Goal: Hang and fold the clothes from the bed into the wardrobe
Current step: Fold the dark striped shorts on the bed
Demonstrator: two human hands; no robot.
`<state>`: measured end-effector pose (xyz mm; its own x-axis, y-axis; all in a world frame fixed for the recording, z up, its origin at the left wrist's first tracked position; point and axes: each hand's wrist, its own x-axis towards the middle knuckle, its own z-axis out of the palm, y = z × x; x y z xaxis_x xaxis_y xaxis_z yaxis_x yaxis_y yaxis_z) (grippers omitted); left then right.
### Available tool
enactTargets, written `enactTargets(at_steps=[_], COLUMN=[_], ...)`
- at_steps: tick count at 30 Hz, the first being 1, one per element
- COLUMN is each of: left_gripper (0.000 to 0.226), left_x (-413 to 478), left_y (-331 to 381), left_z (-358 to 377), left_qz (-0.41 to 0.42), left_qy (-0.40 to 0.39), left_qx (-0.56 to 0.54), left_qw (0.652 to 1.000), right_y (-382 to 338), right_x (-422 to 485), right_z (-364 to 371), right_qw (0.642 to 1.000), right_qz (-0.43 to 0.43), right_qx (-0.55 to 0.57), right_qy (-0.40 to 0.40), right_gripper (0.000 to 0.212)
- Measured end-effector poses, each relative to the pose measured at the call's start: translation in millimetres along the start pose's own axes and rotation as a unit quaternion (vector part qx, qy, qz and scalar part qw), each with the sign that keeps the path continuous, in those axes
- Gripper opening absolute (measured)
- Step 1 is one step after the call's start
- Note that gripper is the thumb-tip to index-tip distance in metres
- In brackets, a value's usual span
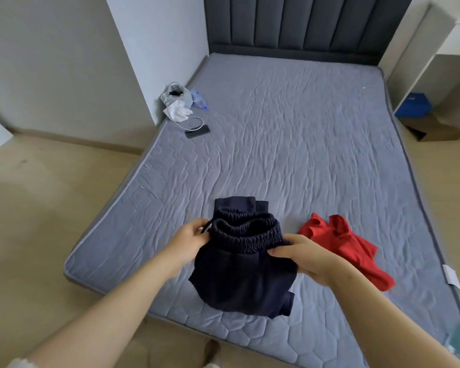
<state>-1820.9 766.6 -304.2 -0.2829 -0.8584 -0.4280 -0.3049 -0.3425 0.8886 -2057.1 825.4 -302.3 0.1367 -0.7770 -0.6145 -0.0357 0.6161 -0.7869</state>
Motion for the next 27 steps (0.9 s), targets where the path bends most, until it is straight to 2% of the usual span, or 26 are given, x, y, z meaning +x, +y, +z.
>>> enactTargets(at_steps=[4, 8, 9, 11, 12, 16, 18, 22, 27], left_gripper=[0.014, 0.019, 0.021, 0.043, 0.050, 0.050, 0.053, 0.065, 0.088], left_x=[72, 166, 189, 233, 252, 304, 323, 359, 394], left_y=[-15, -20, -24, -40, -51, -115, -148, -205, -247], left_z=[6, 7, 6, 3, 2, 6, 10, 22, 26], left_qz=[-0.056, -0.049, -0.056, -0.093, -0.114, -0.179, -0.216, -0.255, -0.262], left_qy=[0.005, 0.043, 0.065, 0.094, 0.092, 0.059, 0.047, 0.053, 0.088], left_qx=[0.024, 0.065, 0.085, 0.157, 0.185, 0.238, 0.225, 0.159, 0.117], left_qw=[0.998, 0.996, 0.993, 0.979, 0.972, 0.953, 0.949, 0.952, 0.954], right_y=[11, 2, 2, 10, 18, 65, 88, 124, 150], right_x=[66, 147, 168, 207, 224, 278, 301, 360, 421], right_z=[-11, -33, -38, -48, -53, -60, -61, -70, -77], right_qw=[0.990, 0.964, 0.961, 0.959, 0.955, 0.943, 0.944, 0.949, 0.952], right_qz=[0.028, 0.037, 0.043, 0.081, 0.100, 0.163, 0.170, 0.148, 0.109], right_qx=[0.007, 0.004, 0.006, -0.017, -0.047, -0.109, -0.120, -0.154, -0.144], right_qy=[0.141, 0.264, 0.272, 0.272, 0.275, 0.270, 0.258, 0.232, 0.246], right_gripper=[0.010, 0.004, 0.016, 0.048, 0.056, 0.056, 0.055, 0.057, 0.075])
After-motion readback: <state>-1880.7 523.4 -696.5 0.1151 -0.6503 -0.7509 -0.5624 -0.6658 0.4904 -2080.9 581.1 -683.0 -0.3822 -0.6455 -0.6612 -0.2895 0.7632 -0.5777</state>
